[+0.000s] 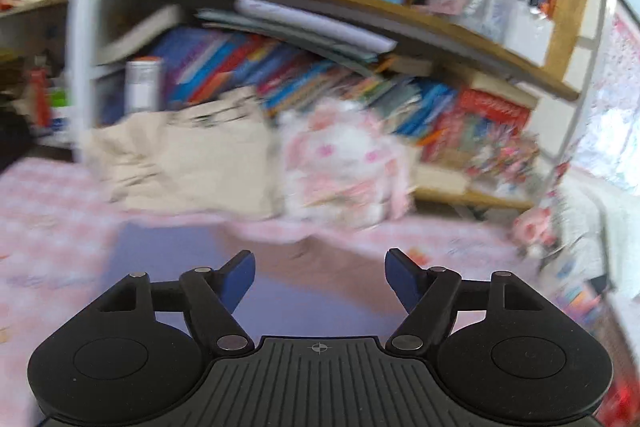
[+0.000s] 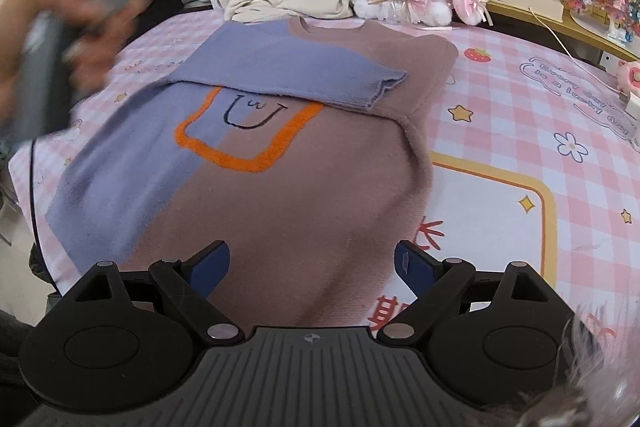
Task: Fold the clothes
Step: 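Open the left gripper to release the folded lavender sleeve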
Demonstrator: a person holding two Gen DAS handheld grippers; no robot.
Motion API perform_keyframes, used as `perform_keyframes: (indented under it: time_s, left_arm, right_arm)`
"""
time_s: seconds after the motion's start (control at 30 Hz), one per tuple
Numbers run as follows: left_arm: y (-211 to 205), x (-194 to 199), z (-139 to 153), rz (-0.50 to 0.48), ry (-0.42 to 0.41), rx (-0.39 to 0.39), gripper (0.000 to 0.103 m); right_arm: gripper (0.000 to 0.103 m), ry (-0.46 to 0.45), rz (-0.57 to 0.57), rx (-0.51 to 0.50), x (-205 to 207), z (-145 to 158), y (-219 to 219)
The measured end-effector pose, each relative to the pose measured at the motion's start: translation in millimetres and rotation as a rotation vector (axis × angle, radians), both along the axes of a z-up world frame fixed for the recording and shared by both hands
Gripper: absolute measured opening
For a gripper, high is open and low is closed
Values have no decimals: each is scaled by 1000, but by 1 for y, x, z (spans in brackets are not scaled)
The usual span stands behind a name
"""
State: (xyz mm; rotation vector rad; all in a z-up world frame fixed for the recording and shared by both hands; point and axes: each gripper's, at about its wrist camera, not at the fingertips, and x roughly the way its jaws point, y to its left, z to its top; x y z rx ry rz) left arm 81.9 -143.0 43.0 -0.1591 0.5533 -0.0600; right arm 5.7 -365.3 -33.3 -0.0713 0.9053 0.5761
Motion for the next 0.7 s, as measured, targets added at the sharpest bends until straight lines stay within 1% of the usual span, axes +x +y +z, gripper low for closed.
perform_keyframes:
  time_s: [0.07, 0.13, 0.23, 0.37, 0.43, 0.53, 0.7]
  left_arm:
    - [21, -23, -8, 48, 43, 53, 74]
    - [43, -47, -16, 100, 99, 85, 74]
    - [74, -80, -28, 175, 161, 109, 73]
    - [108, -115, -42, 223, 213, 122, 73]
    - [120, -127, -44, 228, 219, 103, 73]
    - [134, -145, -46, 211, 220, 79, 73]
    - [147, -166, -50, 142, 244, 99, 73]
  right_arm:
    - [90, 6, -14, 6, -1, 0, 3]
    - [90, 13, -37, 9, -4, 0, 5]
    - [89, 24, -82, 7, -11, -1, 9]
    - [87, 42, -162, -6, -26, -1, 16]
    - [87, 49, -211, -15, -35, -1, 19]
    - [86, 63, -281, -19, -49, 1, 23]
    - [86, 74, -361, -31, -79, 3, 36]
